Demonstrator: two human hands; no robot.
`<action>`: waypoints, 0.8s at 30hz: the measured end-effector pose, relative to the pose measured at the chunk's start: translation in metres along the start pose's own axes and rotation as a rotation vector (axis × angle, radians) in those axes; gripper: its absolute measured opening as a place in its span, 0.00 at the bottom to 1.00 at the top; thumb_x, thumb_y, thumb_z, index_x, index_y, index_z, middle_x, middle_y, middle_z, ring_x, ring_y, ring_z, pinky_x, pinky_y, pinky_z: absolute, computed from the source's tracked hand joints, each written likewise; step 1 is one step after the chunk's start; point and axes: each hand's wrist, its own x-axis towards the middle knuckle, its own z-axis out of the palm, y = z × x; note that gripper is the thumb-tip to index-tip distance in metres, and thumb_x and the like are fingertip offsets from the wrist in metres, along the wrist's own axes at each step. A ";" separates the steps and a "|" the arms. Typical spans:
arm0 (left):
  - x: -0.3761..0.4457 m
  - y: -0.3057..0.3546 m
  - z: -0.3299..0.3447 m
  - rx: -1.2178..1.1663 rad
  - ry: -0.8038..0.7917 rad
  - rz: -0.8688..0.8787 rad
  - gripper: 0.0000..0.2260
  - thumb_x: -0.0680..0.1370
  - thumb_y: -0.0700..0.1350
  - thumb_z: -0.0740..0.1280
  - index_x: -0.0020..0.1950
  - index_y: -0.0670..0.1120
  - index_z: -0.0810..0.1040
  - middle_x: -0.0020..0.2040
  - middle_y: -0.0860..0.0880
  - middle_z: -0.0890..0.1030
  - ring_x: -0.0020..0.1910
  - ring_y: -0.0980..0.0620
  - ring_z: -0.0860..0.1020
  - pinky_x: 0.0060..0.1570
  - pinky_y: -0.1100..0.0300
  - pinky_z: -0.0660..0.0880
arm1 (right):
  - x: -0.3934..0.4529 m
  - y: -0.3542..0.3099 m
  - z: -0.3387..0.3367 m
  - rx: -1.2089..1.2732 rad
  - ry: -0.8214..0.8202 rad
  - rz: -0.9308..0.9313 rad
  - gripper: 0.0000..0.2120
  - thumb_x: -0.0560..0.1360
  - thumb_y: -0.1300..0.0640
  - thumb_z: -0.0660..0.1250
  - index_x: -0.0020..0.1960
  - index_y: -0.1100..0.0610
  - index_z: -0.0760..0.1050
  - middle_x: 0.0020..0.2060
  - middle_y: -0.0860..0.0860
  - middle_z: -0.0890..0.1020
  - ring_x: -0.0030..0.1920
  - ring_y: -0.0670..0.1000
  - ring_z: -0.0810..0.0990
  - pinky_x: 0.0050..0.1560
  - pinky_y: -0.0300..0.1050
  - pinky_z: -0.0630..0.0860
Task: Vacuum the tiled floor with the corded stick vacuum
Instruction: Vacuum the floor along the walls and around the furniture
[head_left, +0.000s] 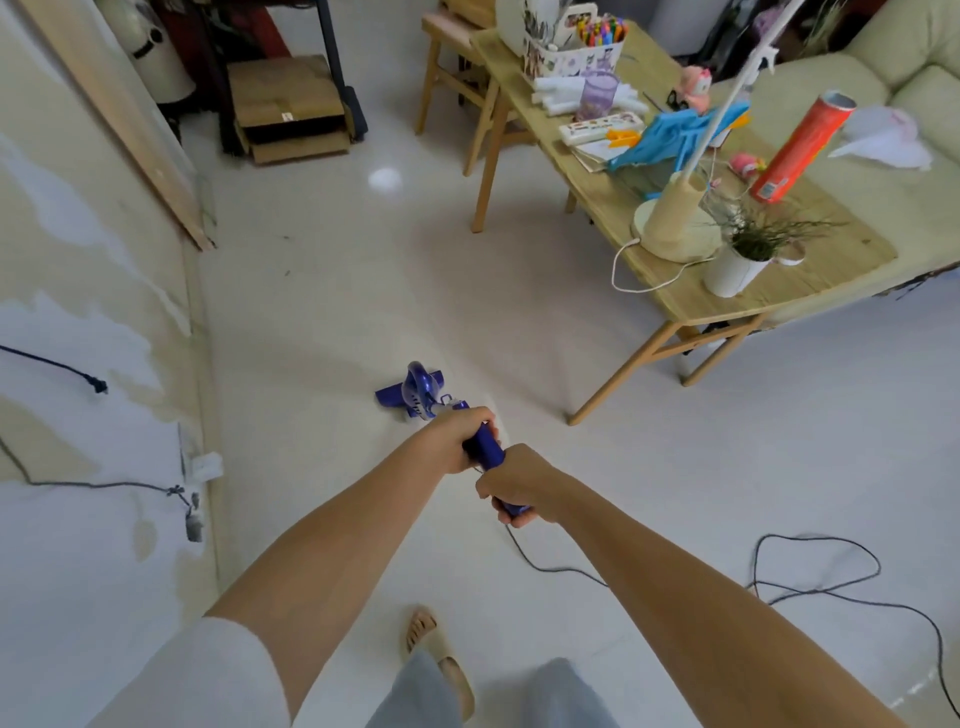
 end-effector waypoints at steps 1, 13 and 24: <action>0.002 0.005 -0.005 0.018 0.011 -0.004 0.09 0.77 0.37 0.63 0.37 0.40 0.70 0.34 0.44 0.75 0.33 0.50 0.74 0.37 0.58 0.75 | 0.004 -0.006 0.002 0.011 0.005 0.008 0.13 0.74 0.66 0.64 0.57 0.62 0.67 0.32 0.55 0.73 0.27 0.49 0.72 0.21 0.34 0.69; 0.044 0.100 -0.047 0.000 0.077 0.011 0.09 0.78 0.37 0.62 0.37 0.41 0.70 0.32 0.45 0.73 0.32 0.50 0.73 0.35 0.59 0.74 | 0.075 -0.101 0.005 0.010 0.000 -0.004 0.16 0.68 0.65 0.65 0.55 0.63 0.68 0.38 0.57 0.74 0.36 0.55 0.75 0.36 0.43 0.74; 0.099 0.194 -0.069 -0.010 0.197 0.067 0.10 0.77 0.36 0.63 0.36 0.39 0.72 0.29 0.44 0.73 0.30 0.50 0.72 0.35 0.59 0.73 | 0.145 -0.187 -0.029 0.082 -0.061 -0.030 0.11 0.74 0.68 0.62 0.55 0.60 0.67 0.33 0.54 0.74 0.26 0.47 0.75 0.24 0.38 0.74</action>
